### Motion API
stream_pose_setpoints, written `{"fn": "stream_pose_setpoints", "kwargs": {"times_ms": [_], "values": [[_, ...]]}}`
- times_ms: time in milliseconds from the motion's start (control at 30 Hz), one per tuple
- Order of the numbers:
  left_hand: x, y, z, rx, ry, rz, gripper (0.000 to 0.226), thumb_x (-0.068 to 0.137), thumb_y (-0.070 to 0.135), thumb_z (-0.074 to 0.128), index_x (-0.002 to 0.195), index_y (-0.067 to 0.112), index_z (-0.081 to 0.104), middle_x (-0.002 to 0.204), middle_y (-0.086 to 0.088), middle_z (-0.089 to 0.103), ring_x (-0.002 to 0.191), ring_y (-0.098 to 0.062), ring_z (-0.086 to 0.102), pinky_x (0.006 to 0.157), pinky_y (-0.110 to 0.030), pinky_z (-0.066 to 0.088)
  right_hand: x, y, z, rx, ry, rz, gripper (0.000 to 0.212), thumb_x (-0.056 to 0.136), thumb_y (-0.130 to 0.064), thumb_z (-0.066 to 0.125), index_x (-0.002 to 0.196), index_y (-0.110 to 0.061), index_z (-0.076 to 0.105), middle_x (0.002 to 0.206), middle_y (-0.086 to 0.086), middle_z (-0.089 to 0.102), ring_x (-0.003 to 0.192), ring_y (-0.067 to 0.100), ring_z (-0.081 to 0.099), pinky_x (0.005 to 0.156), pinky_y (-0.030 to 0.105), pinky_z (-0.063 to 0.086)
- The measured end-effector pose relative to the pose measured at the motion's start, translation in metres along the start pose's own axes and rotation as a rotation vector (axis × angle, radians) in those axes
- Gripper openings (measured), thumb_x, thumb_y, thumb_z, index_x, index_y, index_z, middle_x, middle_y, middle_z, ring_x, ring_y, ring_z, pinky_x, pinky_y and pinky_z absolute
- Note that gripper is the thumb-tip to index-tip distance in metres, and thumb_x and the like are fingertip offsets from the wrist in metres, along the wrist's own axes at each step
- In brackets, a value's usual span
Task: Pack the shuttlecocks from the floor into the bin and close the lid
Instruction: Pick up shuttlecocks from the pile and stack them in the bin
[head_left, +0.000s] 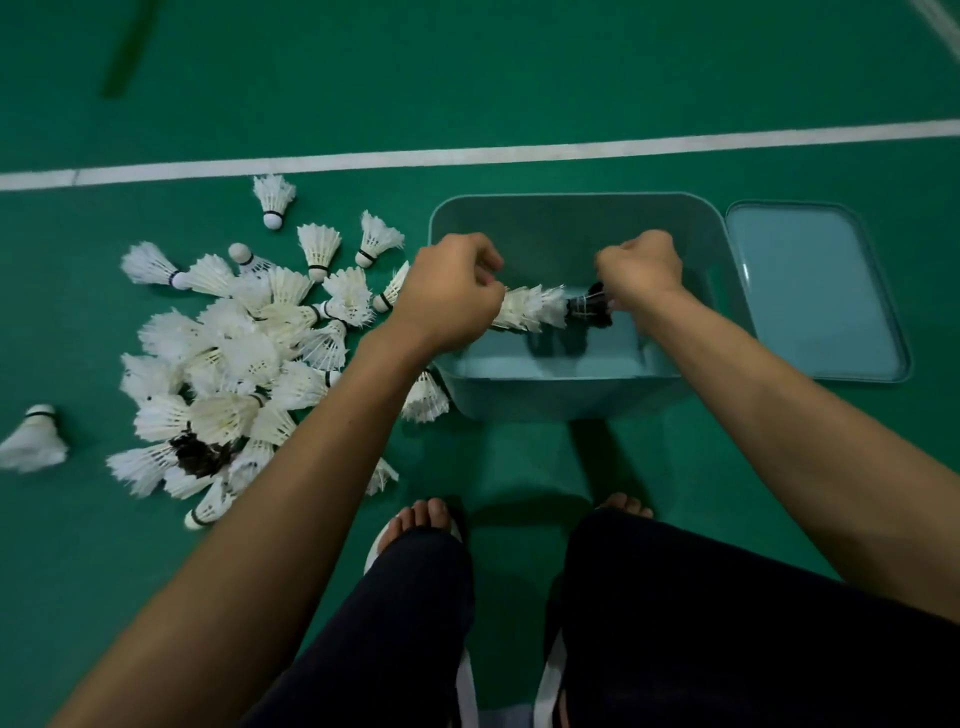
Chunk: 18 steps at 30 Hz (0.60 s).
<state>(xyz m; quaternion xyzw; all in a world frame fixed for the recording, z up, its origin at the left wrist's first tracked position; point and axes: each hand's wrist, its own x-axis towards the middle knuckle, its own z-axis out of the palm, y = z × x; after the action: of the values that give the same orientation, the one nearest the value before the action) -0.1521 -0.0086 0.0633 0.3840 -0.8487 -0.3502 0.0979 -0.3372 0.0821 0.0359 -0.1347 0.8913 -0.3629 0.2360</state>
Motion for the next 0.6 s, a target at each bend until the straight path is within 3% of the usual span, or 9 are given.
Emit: {"fn": "stream_pose_setpoints", "kwargs": {"times_ms": [133,233,300,400,500,600], "values": [[-0.036,-0.029,-0.014,-0.122,0.291,0.079,0.015,0.09,0.012,0.06,0.101,0.014,0.071,0.089,0.004,0.069,0.066,-0.007,0.059,0.064,-0.025,0.05,-0.065,-0.026,0.016,0.18,-0.24,-0.169,0.012,0.083,-0.012,0.065,0.085,-0.006,0.075,0.081,0.01,0.077,0.064,0.021,0.071,0.058,0.033,0.06],[-0.056,-0.066,-0.017,-0.039,0.369,-0.062,0.016,0.09,0.01,0.057,0.097,0.014,0.07,0.083,0.004,0.066,0.07,-0.017,0.06,0.063,-0.03,0.048,-0.122,-0.04,0.043,0.097,-0.487,-0.328,0.01,0.085,-0.014,0.067,0.076,-0.015,0.072,0.073,0.007,0.076,0.058,0.016,0.067,0.051,0.029,0.054],[-0.07,-0.093,-0.016,0.037,0.322,-0.22,0.017,0.087,0.008,0.057,0.098,0.012,0.07,0.084,0.001,0.067,0.076,-0.021,0.061,0.066,-0.03,0.046,-0.149,-0.039,0.065,0.01,-0.623,-0.349,0.011,0.087,-0.01,0.059,0.083,-0.011,0.07,0.072,0.011,0.075,0.055,0.02,0.068,0.049,0.03,0.055],[-0.098,-0.134,-0.011,0.144,0.113,-0.332,0.033,0.079,-0.002,0.057,0.107,0.012,0.07,0.1,-0.008,0.071,0.091,-0.026,0.065,0.075,-0.035,0.053,-0.17,-0.02,0.094,-0.189,-0.791,-0.308,0.026,0.091,-0.006,0.047,0.115,-0.009,0.059,0.092,0.016,0.073,0.065,0.028,0.074,0.058,0.039,0.063],[-0.121,-0.169,0.0,0.316,-0.142,-0.252,0.057,0.076,-0.005,0.061,0.128,0.016,0.064,0.121,-0.012,0.063,0.11,-0.031,0.059,0.083,-0.042,0.054,-0.165,0.005,0.119,-0.288,-0.825,-0.266,0.063,0.088,-0.003,0.041,0.149,-0.017,0.035,0.125,0.013,0.061,0.079,0.029,0.073,0.076,0.047,0.062],[-0.135,-0.191,0.01,0.438,-0.17,-0.149,0.06,0.077,0.004,0.068,0.135,0.021,0.061,0.131,-0.007,0.056,0.117,-0.032,0.052,0.08,-0.046,0.055,-0.151,0.022,0.146,-0.201,-0.871,-0.151,0.084,0.091,-0.004,0.041,0.162,-0.033,0.007,0.154,0.014,0.041,0.086,0.023,0.061,0.067,0.037,0.05]]}}
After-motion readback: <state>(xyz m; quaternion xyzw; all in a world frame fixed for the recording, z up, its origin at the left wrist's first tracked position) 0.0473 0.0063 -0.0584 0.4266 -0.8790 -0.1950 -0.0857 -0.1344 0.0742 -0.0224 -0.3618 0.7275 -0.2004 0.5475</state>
